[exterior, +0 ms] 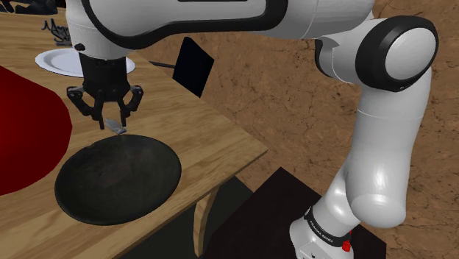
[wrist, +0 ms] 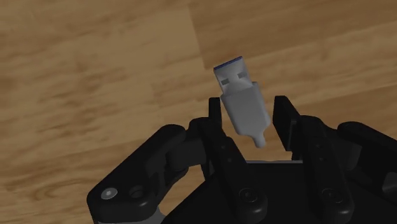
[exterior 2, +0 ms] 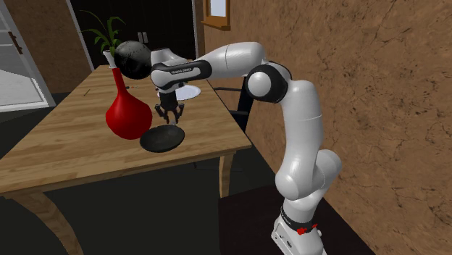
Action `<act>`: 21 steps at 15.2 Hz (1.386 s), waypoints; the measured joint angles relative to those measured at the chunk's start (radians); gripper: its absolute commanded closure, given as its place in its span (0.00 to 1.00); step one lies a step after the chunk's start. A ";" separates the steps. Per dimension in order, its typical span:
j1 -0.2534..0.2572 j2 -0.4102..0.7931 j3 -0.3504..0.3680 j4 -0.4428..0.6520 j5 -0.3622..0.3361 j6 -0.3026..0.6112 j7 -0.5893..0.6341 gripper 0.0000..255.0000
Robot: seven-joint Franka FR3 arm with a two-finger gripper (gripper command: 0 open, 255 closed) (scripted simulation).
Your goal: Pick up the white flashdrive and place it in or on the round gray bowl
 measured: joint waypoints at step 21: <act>0.026 0.009 0.009 0.184 0.006 -0.162 -0.010 1.00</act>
